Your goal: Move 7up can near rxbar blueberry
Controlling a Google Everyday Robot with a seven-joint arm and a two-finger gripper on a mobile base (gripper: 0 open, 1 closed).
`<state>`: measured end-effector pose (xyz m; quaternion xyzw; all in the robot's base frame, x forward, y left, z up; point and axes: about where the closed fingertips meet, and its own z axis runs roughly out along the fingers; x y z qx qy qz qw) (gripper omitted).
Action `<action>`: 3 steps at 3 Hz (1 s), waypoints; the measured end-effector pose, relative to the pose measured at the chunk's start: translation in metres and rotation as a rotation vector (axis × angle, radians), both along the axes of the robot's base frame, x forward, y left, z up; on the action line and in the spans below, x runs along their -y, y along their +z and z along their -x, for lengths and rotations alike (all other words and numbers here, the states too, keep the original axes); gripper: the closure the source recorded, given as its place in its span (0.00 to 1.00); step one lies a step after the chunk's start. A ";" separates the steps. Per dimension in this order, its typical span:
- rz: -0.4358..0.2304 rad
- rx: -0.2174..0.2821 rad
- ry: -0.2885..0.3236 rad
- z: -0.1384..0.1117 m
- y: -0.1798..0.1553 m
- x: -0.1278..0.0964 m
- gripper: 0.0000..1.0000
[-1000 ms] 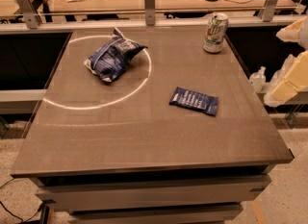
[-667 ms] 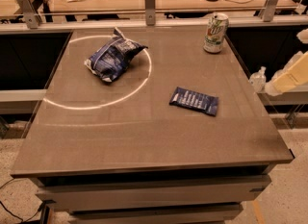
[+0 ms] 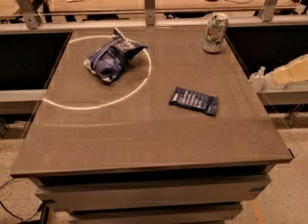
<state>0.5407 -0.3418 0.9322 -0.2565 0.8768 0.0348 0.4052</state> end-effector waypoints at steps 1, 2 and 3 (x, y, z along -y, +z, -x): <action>-0.077 0.151 -0.015 -0.028 0.002 0.016 0.00; -0.112 0.289 0.066 -0.063 0.005 0.026 0.00; -0.084 0.325 0.139 -0.087 0.000 0.026 0.00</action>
Offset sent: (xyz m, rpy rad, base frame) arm 0.0949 -0.0422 0.0132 0.1060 -0.4652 0.1894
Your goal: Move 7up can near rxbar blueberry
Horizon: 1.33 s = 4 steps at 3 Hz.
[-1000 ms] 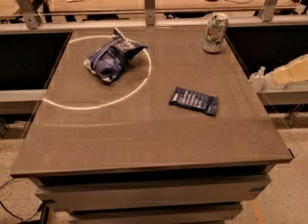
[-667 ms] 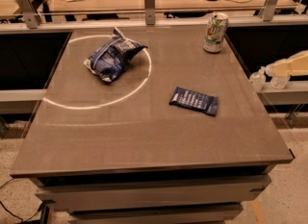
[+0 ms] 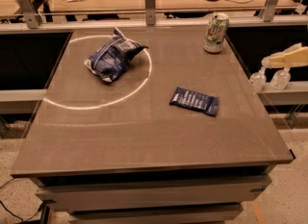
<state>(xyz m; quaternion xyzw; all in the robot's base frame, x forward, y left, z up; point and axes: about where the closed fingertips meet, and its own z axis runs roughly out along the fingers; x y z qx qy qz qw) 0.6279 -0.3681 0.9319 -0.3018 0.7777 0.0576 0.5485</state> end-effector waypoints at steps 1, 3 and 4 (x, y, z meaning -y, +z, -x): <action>0.005 0.002 0.052 -0.029 -0.009 -0.004 0.00; -0.059 0.009 0.087 -0.059 -0.010 -0.009 0.00; -0.076 0.012 0.025 -0.066 -0.013 -0.013 0.00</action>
Offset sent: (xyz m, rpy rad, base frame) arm 0.0906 0.0088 -0.0136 0.1515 -0.0041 0.1232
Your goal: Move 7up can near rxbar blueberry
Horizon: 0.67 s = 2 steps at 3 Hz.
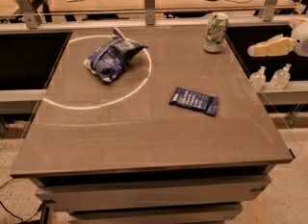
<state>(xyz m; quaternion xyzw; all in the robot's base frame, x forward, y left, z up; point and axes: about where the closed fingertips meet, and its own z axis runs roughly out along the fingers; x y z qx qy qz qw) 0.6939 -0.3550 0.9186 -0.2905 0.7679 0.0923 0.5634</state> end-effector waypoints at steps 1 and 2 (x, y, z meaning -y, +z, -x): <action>-0.052 0.011 -0.042 -0.014 -0.001 -0.017 0.00; -0.113 0.007 -0.036 -0.027 -0.002 -0.038 0.00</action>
Offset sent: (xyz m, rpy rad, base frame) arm 0.0409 0.0597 0.0003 0.1930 -0.0027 -0.0289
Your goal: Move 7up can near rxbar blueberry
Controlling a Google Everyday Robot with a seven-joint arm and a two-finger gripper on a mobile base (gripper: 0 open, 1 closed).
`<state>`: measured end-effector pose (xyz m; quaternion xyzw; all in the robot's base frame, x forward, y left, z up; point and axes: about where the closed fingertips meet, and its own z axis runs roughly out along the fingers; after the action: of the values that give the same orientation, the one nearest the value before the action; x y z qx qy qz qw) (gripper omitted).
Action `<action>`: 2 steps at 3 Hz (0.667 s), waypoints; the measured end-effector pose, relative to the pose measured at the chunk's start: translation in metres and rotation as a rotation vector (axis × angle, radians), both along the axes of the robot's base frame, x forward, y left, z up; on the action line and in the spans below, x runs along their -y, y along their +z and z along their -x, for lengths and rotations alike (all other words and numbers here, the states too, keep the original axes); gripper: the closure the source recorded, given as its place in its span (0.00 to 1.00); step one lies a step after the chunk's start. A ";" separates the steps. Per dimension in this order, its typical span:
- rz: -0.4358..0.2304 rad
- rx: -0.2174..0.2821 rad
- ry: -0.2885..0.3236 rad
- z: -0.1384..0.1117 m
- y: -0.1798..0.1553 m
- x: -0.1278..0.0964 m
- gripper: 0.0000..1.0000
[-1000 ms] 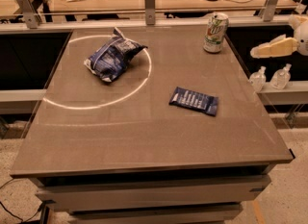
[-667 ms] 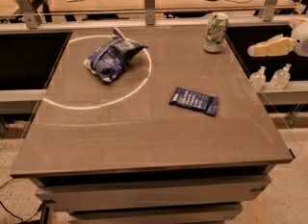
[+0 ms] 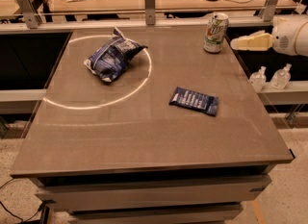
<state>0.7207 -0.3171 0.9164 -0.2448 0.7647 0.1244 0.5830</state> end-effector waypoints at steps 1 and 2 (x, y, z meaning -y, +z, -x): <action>-0.039 -0.015 0.023 -0.013 -0.003 -0.019 0.00; -0.075 -0.024 0.053 -0.028 -0.013 -0.036 0.00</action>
Offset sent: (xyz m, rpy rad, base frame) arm 0.0438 0.0496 -0.0231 0.1155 0.0327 0.0779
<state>0.7486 -0.2809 0.9035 -0.2413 0.7599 0.1711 0.5789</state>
